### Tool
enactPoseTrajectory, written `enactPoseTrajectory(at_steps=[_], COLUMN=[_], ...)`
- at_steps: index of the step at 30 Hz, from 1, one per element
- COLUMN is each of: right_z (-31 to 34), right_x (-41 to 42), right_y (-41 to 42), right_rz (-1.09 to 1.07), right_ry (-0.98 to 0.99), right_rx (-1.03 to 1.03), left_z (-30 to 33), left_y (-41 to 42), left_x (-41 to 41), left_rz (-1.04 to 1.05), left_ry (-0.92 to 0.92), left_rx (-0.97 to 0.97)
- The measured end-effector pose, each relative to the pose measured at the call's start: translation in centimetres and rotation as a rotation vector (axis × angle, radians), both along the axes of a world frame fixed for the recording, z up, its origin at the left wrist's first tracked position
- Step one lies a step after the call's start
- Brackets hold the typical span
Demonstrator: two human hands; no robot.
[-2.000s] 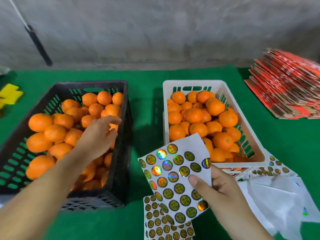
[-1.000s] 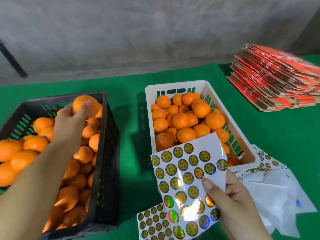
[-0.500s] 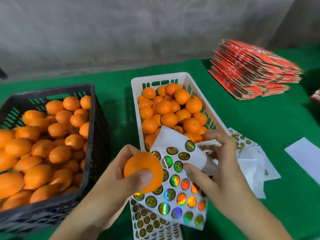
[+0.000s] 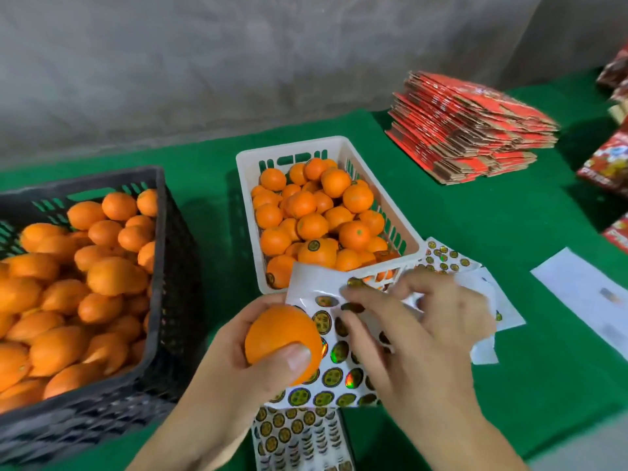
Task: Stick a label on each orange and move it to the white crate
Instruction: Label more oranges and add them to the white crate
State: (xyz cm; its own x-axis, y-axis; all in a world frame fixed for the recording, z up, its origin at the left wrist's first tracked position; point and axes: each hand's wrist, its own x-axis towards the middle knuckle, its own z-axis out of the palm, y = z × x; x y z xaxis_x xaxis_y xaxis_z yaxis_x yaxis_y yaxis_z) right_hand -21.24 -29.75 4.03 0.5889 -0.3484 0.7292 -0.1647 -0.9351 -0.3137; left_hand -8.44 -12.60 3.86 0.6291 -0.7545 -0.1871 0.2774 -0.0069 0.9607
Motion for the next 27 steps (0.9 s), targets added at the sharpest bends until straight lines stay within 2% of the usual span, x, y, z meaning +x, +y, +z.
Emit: enactPoseTrajectory(at_steps=[2,5,11,18,24,27], right_z=[0.1,0.6,0.3,-1.9,-0.8,1.1], right_x=[0.4,0.6,1.2,1.9,2.2,2.1], right_y=[-0.3,-0.9,-1.4,-0.7,-0.4,-0.1], right_rz=[0.093,0.254,0.281,0.240,0.292,0.348], right_ry=[0.127,0.178,0.140,-0.016,-0.051,-0.149], right_rx=[0.120,0.245,0.157,0.103,0.366,0.739], left_z=[0.2,0.2,-0.2,-0.6,-1.4,-1.5], left_y=[0.1,0.2,0.3,-0.5,-0.5,-0.6], left_x=[0.0,0.2,0.5,0.2,0.4,0.4], left_rz=[-0.034,-0.037,-0.051,-0.075,0.015,0.090], left_ry=[-0.058,-0.140,-0.202,-0.080,-0.087,-0.100], left_rx=[0.006,0.046,0.084,0.000,0.025,0.012])
